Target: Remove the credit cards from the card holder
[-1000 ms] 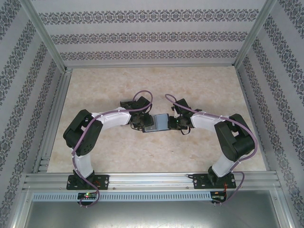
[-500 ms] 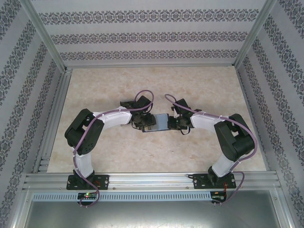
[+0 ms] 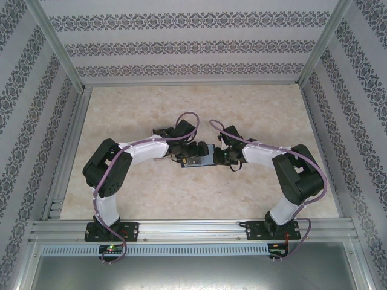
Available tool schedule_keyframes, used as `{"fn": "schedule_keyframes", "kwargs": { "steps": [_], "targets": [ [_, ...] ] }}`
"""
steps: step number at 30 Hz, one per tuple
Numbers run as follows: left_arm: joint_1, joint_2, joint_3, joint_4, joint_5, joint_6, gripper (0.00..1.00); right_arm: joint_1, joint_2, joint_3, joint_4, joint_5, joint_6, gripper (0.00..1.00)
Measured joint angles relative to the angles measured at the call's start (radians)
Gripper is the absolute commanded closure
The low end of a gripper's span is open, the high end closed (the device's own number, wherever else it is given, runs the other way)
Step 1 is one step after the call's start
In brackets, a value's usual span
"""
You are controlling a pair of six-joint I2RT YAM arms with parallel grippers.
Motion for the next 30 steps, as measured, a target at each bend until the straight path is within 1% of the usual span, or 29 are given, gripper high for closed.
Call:
{"fn": "schedule_keyframes", "kwargs": {
  "steps": [5,10,12,15,18,19,20,22,25,26,27,28,30],
  "targets": [
    [-0.016,0.0,0.032,0.0,0.002,0.011,0.1,0.0,0.0,0.0,0.0,0.0,0.0,0.83],
    [-0.02,0.0,0.046,-0.003,0.0,0.023,0.1,0.0,0.0,0.0,0.001,0.0,0.007,0.8],
    [-0.021,0.0,0.046,-0.009,-0.006,0.026,0.1,-0.001,-0.004,0.0,0.0,-0.001,0.009,0.79],
    [-0.022,-0.002,0.045,-0.018,-0.025,0.027,0.13,-0.003,-0.019,-0.004,-0.008,0.0,0.011,0.79],
    [-0.021,-0.025,0.031,-0.025,-0.049,0.032,0.23,-0.015,-0.062,-0.006,-0.031,0.0,0.011,0.79],
    [-0.021,-0.038,0.023,-0.03,-0.059,0.032,0.28,-0.016,-0.083,-0.006,-0.035,0.0,0.012,0.79],
    [-0.02,-0.049,0.014,-0.034,-0.067,0.034,0.35,-0.016,-0.1,-0.006,-0.035,0.0,0.012,0.79],
    [-0.014,-0.078,-0.009,-0.038,-0.088,0.029,0.54,-0.015,-0.131,-0.001,-0.039,-0.005,0.015,0.79],
    [-0.005,-0.108,-0.041,-0.043,-0.116,0.027,0.81,-0.009,-0.137,0.027,-0.038,-0.023,0.018,0.8],
    [0.0,-0.113,-0.049,-0.045,-0.122,0.027,0.87,-0.006,-0.135,0.036,-0.039,-0.027,0.018,0.81],
    [0.005,-0.116,-0.056,-0.052,-0.132,0.026,0.92,0.002,-0.132,0.048,-0.038,-0.034,0.018,0.81],
    [0.011,-0.116,-0.063,-0.059,-0.143,0.023,0.96,0.013,-0.125,0.064,-0.038,-0.042,0.018,0.81],
    [0.015,-0.116,-0.076,-0.07,-0.157,0.025,0.98,0.036,-0.101,0.096,-0.032,-0.058,0.019,0.81]
  ]
}}
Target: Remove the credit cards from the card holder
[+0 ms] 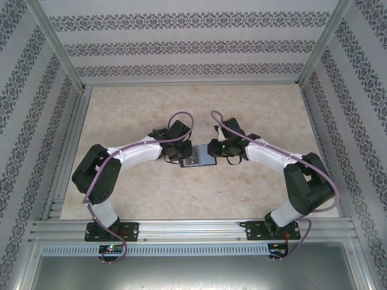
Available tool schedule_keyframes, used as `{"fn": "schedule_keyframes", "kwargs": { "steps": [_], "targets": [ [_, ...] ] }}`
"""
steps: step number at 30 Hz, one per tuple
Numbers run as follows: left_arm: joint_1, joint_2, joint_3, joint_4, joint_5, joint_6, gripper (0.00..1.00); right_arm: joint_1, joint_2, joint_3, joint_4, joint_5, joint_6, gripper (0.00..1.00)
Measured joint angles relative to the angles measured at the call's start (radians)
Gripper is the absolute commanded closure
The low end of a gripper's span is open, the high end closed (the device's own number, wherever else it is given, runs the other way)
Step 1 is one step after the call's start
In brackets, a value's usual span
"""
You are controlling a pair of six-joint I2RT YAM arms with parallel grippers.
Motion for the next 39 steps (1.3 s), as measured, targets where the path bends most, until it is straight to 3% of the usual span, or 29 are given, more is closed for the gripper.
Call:
{"fn": "schedule_keyframes", "kwargs": {
  "steps": [14,34,39],
  "targets": [
    [0.004,0.071,-0.022,-0.017,-0.022,0.001,1.0,0.054,0.229,0.105,0.024,-0.082,0.031,0.81],
    [0.004,0.083,-0.017,-0.016,-0.013,0.001,1.0,0.034,0.293,0.112,0.085,-0.164,0.077,0.79],
    [0.004,0.086,-0.015,-0.016,-0.01,0.001,1.0,0.026,0.297,0.105,0.114,-0.19,0.093,0.87]
  ]
}}
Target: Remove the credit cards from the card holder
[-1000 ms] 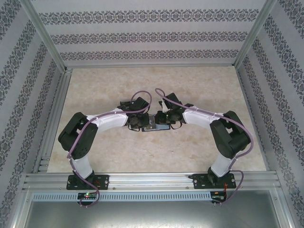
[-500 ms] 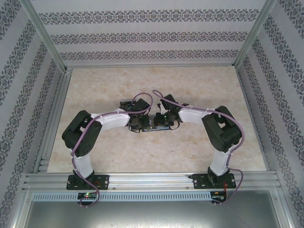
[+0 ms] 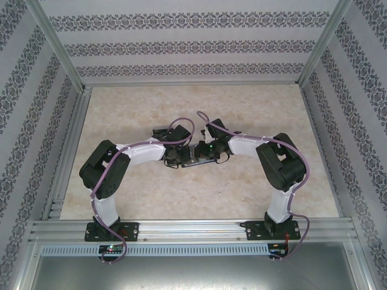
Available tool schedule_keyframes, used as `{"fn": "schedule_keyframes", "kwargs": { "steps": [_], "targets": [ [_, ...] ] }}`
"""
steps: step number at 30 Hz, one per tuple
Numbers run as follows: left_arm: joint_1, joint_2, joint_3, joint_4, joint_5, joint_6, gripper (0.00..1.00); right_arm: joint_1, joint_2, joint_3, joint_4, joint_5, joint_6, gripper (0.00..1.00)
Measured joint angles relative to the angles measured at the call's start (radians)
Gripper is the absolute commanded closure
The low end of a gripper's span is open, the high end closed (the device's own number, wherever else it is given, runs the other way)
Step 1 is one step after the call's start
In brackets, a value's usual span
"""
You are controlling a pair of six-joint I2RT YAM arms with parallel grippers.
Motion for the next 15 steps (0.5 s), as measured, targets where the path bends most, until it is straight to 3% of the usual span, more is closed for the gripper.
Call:
{"fn": "schedule_keyframes", "kwargs": {
  "steps": [6,15],
  "targets": [
    [0.005,0.003,0.005,-0.001,0.003,0.0,1.0,-0.021,0.0,-0.017,0.024,-0.029,0.017,1.0],
    [0.006,0.012,0.017,-0.001,0.003,0.0,1.0,-0.063,-0.018,-0.066,0.069,-0.064,0.016,1.0]
  ]
}}
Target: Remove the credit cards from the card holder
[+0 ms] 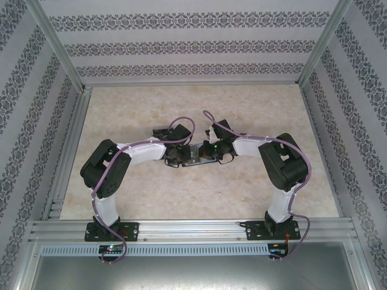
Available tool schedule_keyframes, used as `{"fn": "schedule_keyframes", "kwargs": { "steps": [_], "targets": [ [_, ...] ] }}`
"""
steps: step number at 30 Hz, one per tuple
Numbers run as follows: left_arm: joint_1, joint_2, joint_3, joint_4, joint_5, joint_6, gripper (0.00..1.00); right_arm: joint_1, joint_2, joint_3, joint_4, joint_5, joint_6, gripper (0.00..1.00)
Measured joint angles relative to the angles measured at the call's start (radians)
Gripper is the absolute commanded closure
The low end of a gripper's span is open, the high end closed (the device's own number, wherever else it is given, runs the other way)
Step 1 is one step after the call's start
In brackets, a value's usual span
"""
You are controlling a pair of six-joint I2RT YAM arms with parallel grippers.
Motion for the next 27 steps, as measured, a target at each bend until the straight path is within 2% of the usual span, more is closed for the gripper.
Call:
{"fn": "schedule_keyframes", "kwargs": {
  "steps": [19,27],
  "targets": [
    [0.0,0.005,0.007,-0.003,0.0,0.0,1.0,-0.092,-0.054,-0.071,0.006,-0.022,-0.008,1.0],
    [0.0,0.005,0.009,-0.005,0.003,0.0,1.0,-0.165,-0.13,-0.111,-0.014,-0.021,-0.033,1.0]
  ]
}}
